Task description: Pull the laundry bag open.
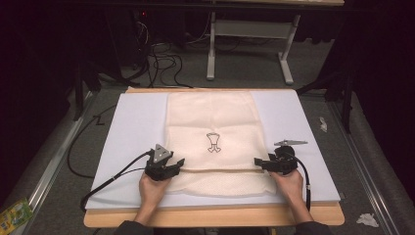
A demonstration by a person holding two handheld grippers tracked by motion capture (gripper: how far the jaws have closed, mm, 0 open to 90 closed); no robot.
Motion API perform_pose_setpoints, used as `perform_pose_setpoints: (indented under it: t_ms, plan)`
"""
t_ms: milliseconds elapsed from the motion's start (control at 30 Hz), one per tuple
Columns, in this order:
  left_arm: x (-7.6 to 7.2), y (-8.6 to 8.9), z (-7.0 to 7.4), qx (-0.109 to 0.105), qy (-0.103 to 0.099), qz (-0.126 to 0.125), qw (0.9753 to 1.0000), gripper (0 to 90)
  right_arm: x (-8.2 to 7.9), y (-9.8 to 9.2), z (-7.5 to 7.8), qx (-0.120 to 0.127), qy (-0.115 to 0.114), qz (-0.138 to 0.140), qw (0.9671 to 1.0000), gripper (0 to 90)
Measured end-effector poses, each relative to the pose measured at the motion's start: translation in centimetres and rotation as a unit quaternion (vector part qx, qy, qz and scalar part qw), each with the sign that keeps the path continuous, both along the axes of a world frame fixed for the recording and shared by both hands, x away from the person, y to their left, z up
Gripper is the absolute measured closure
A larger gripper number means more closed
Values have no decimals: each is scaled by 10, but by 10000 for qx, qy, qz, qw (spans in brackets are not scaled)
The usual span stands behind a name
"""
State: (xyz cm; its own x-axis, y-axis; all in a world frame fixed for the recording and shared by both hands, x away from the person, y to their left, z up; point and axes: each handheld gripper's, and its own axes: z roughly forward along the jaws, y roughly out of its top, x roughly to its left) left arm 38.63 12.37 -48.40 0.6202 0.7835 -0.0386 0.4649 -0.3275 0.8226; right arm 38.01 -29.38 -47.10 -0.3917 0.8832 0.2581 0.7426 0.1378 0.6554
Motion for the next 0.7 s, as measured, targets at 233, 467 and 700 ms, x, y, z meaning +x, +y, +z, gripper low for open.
perform_pose_setpoints:
  t_ms: [233, 467, 700]
  plan:
    - [5, -1, -1, 56, 249, 85, 9996, 431, -3, 6, 2, 56, 154, 168, 9997, 417]
    - [4, -7, -2, 345, 176, 104, 9992, 440, -3, 17, 4, -483, 93, 262, 9984, 580]
    - [4, -7, -2, 343, 167, 102, 9992, 439, -1, 20, 4, -865, -43, 393, 9955, 850]
